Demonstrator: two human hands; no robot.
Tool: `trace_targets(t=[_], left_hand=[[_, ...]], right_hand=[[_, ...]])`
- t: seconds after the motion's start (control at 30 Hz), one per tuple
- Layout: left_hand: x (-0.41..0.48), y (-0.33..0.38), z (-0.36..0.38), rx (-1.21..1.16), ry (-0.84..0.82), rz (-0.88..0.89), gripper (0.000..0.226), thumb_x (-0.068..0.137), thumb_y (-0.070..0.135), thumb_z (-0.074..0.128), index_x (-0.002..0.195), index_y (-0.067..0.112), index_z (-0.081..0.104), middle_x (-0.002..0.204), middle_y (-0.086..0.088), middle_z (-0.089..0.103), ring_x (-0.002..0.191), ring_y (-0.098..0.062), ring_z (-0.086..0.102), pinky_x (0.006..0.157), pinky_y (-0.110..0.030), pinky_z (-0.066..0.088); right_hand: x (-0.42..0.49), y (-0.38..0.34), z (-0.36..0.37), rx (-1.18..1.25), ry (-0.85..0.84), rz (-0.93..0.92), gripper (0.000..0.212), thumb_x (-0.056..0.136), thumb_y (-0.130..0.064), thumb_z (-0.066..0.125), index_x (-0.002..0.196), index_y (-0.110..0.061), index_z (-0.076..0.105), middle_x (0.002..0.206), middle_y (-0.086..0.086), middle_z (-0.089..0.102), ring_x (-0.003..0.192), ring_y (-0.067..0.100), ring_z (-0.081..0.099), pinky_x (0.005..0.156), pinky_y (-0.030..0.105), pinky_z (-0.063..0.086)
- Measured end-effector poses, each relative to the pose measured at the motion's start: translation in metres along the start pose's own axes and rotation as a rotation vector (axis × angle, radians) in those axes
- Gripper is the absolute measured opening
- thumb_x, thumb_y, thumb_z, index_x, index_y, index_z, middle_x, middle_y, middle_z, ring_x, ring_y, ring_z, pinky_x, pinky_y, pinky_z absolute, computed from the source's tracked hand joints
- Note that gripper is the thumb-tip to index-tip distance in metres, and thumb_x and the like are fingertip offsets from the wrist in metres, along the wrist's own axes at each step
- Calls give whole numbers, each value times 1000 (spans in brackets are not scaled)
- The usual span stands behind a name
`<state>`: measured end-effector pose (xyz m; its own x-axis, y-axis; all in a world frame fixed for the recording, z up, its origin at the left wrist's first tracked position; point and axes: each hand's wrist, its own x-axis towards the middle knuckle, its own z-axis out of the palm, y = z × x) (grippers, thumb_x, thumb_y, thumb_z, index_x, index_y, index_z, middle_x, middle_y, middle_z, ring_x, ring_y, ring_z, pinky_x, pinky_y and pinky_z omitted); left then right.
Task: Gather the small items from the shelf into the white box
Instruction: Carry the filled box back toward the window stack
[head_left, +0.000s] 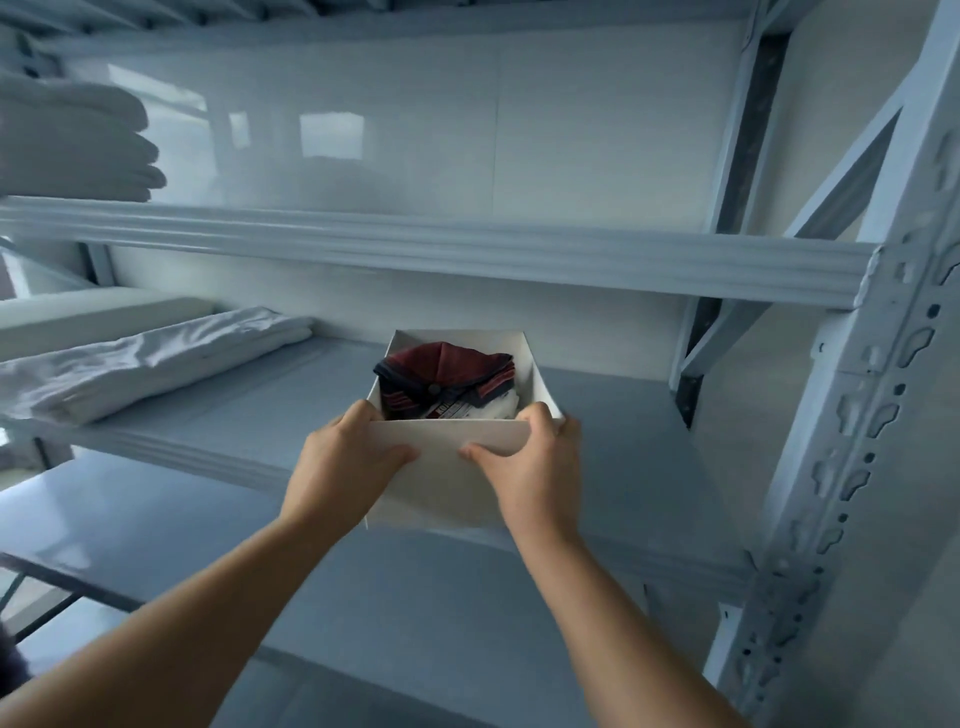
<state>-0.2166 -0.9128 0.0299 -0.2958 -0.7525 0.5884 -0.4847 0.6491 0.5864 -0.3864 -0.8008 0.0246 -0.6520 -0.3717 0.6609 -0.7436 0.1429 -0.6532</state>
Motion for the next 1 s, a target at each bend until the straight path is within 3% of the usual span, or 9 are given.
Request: trace_targets(t=[0.17, 0.3, 0.43, 0.5, 0.77, 1.0], left_hand=[[-27, -26, -51, 97, 60, -96, 40, 71, 50, 78, 79, 31, 44, 72, 13, 56, 66, -8, 51, 51, -29, 39], [-48, -50, -100, 159, 106, -134, 40, 72, 51, 77, 79, 30, 43, 71, 11, 56, 63, -6, 49, 49, -27, 34], [-70, -74, -157, 201, 163, -194, 39, 69, 52, 73, 76, 28, 44, 68, 9, 58, 62, -11, 53, 51, -30, 43], [-83, -87, -191, 196, 196, -233, 37, 65, 53, 72, 76, 29, 45, 67, 10, 58, 62, -12, 55, 50, -32, 46], [-155, -129, -351, 316, 341, -294, 40, 63, 58, 70, 77, 31, 43, 67, 13, 56, 60, 0, 49, 49, -27, 34], [-222, -151, -490, 451, 475, -319, 43, 67, 55, 76, 78, 32, 42, 68, 12, 55, 62, -7, 51, 51, -26, 36]], right_hand=[[-29, -36, 22, 89, -84, -46, 66, 47, -49, 94, 93, -24, 54, 98, -6, 41, 87, 25, 60, 71, 32, 51], [-56, -75, 36, 142, -164, -85, 65, 48, -49, 94, 94, -24, 55, 102, -2, 47, 89, 24, 59, 74, 35, 54], [-87, -127, 47, 217, -218, -159, 65, 48, -48, 94, 94, -23, 54, 102, -1, 49, 87, 22, 58, 74, 31, 52], [-106, -156, 53, 239, -246, -188, 66, 49, -48, 94, 95, -23, 54, 103, 0, 49, 86, 21, 58, 74, 31, 53], [-204, -294, 71, 372, -350, -277, 65, 52, -53, 93, 94, -22, 54, 103, 2, 51, 83, 18, 55, 71, 25, 47], [-285, -416, 79, 533, -501, -336, 69, 54, -57, 90, 101, -20, 57, 105, 7, 54, 83, 14, 46, 70, 19, 35]])
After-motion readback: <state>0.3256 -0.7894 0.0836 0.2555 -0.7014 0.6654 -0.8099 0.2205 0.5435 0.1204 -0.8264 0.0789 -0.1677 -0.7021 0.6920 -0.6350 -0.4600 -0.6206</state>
